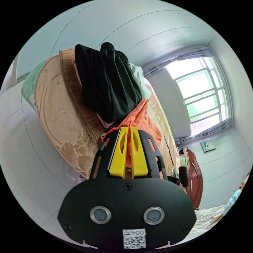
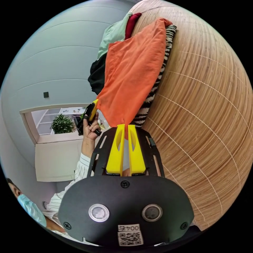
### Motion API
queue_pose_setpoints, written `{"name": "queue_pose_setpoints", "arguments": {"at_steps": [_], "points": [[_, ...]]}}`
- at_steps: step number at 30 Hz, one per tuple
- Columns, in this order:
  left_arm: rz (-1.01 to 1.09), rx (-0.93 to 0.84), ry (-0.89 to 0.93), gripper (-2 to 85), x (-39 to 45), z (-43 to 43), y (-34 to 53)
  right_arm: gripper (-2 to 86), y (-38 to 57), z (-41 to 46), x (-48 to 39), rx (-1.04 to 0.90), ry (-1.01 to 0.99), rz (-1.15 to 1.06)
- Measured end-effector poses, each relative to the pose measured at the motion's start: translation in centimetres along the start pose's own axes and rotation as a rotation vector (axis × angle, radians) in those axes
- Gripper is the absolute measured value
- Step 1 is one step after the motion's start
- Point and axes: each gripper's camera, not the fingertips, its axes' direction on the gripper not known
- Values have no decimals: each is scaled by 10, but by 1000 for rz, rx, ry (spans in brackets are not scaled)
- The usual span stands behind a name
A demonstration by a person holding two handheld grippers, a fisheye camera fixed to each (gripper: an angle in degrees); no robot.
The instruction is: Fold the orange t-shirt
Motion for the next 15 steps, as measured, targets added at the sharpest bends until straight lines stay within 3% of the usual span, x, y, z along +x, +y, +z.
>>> {"name": "queue_pose_setpoints", "arguments": {"at_steps": [4, 8, 10, 12, 15], "points": [[-103, 40, 146, 13, -32, 5, 23, 40, 9, 20, 30, -8, -11, 29], [-266, 257, 430, 9, -74, -10, 54, 60, 21, 21, 32, -27, 17, -6], [-319, 346, 421, 6, -81, -25, 64, 52, 35, 12, 28, 27, 54, -32], [-239, 472, 294, 5, -56, -50, 71, 31, 46, 4, 16, 124, 121, -114], [9, 351, 272, 6, 8, -32, 46, 0, 58, 1, -15, 302, 168, -313]]}}
